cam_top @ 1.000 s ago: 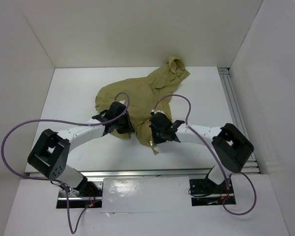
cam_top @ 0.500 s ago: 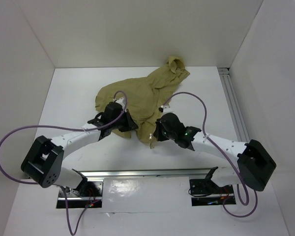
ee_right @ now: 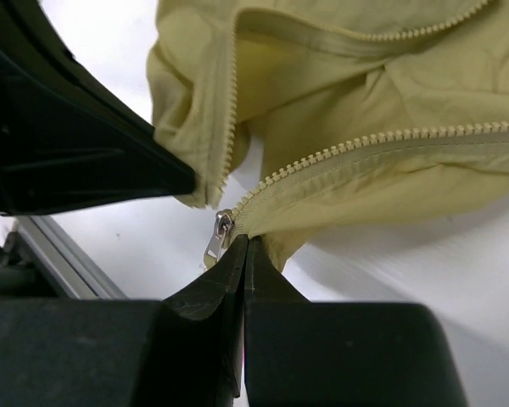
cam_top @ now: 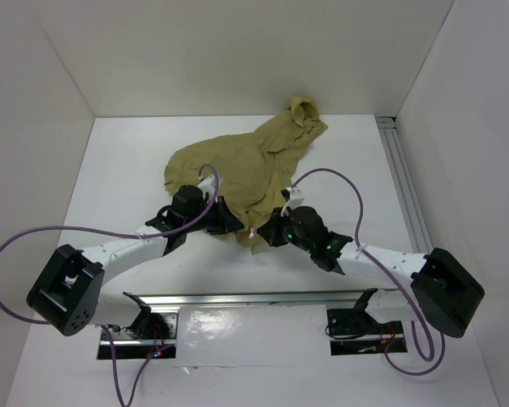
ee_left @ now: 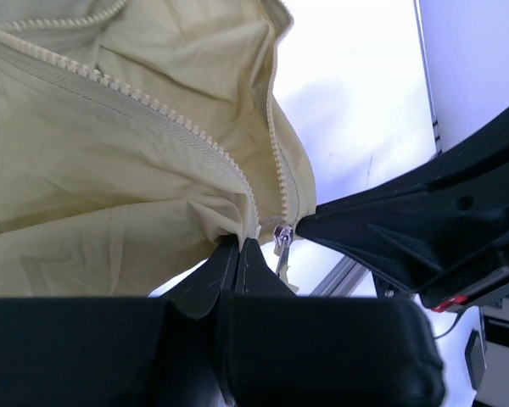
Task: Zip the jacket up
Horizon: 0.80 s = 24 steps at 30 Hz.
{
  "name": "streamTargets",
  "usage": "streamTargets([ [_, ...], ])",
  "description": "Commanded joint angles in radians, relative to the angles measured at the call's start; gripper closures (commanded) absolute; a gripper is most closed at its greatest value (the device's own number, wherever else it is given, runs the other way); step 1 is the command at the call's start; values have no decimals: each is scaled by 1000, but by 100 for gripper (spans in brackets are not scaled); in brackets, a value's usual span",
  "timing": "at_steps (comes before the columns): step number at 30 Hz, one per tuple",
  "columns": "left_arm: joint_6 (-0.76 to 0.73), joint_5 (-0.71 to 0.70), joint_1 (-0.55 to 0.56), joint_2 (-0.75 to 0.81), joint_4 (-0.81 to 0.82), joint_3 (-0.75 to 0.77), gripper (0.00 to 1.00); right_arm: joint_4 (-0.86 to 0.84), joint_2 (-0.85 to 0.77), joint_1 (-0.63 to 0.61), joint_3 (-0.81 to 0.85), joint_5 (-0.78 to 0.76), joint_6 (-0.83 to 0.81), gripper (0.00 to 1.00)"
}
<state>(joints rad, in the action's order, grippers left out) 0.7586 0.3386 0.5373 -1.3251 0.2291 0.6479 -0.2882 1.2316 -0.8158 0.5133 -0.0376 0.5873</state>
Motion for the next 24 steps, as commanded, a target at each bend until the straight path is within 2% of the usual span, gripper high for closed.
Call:
streamTargets([
  [1,-24,57,-7,38,105,-22,100,-151,-27,-8,-21,30,20,100],
  [24,36,68,-7,78,207,-74,100,-181,-9,-8,-30,82,48,100],
])
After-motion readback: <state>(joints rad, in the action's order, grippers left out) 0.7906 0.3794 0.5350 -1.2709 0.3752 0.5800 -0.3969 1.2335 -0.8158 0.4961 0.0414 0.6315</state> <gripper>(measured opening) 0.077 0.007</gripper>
